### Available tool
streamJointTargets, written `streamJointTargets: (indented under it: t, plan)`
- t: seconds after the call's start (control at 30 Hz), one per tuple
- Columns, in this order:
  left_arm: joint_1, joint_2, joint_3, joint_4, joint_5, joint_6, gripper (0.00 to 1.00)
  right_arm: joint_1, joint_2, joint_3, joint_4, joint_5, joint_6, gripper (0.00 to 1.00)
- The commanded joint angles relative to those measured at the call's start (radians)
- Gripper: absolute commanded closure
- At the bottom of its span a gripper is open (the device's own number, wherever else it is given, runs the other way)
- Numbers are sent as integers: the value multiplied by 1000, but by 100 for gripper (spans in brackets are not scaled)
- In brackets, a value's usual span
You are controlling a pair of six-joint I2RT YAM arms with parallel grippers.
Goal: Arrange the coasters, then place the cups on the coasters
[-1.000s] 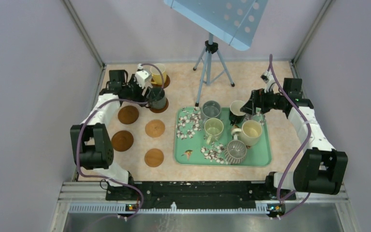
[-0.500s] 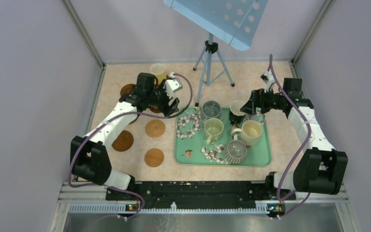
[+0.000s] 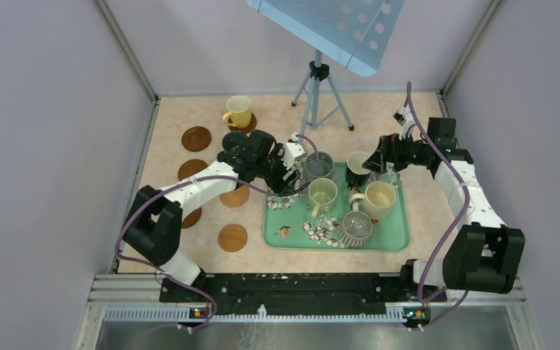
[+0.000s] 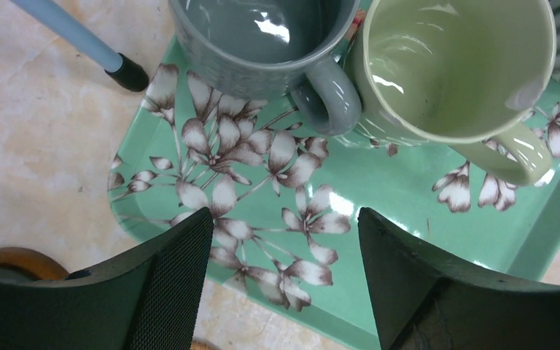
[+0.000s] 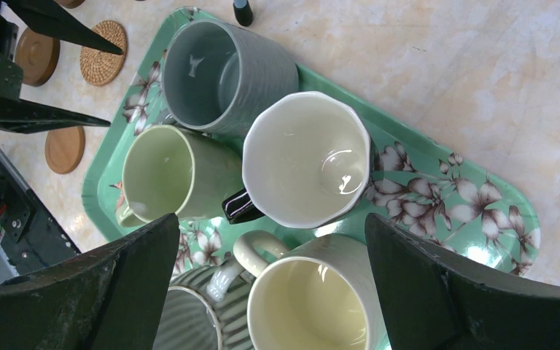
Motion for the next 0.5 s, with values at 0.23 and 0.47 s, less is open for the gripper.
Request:
streamJointTargets:
  t: [0.23,0.47]
  plan:
    - [-85,102,47,140,-62,-88,22,-8,-14,38,12,-16,-21,4]
    - [-115,175,119,108,-89,-100,22,-8,-14,38,12,-14,-22,4]
